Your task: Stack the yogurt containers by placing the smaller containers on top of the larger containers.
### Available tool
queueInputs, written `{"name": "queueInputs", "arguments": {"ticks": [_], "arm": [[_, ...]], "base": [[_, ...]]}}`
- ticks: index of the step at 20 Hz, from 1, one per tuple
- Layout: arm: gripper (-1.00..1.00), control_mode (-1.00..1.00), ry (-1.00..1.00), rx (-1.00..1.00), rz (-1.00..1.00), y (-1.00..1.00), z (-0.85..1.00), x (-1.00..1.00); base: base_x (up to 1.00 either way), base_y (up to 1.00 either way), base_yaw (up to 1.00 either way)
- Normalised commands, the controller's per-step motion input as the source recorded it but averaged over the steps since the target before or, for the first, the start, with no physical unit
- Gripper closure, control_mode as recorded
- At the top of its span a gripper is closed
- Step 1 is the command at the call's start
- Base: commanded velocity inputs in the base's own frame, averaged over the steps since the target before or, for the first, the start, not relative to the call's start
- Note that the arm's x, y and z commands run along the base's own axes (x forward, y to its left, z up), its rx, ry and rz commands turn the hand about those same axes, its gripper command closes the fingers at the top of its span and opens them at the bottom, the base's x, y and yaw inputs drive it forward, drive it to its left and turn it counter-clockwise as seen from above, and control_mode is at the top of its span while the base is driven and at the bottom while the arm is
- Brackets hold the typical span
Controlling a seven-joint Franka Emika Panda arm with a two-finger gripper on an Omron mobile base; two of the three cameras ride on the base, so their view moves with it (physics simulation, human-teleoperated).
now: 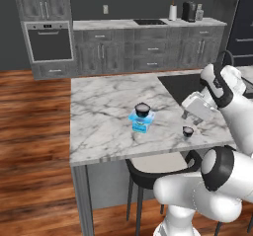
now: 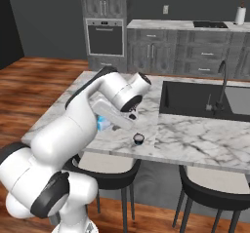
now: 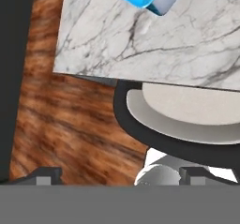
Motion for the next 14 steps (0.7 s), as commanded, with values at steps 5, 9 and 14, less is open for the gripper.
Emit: {"name": "queueInputs", "arguments": {"ticks": [5,9,14], "arm": [[-1.0,-1.0,0.03,-0.15,0.0,-0.03,0.0,-0.09],[-1.0,-1.0,0.0,-0.19,0.01,-0.09,0.0,0.0],[-1.0,-1.0,0.0,-0.16,0.02,-0.23,-0.08,0.0]], "base": [[0.0,0.0,0.0],[0.0,0.0,0.0],[0.0,0.0,0.0]]}}
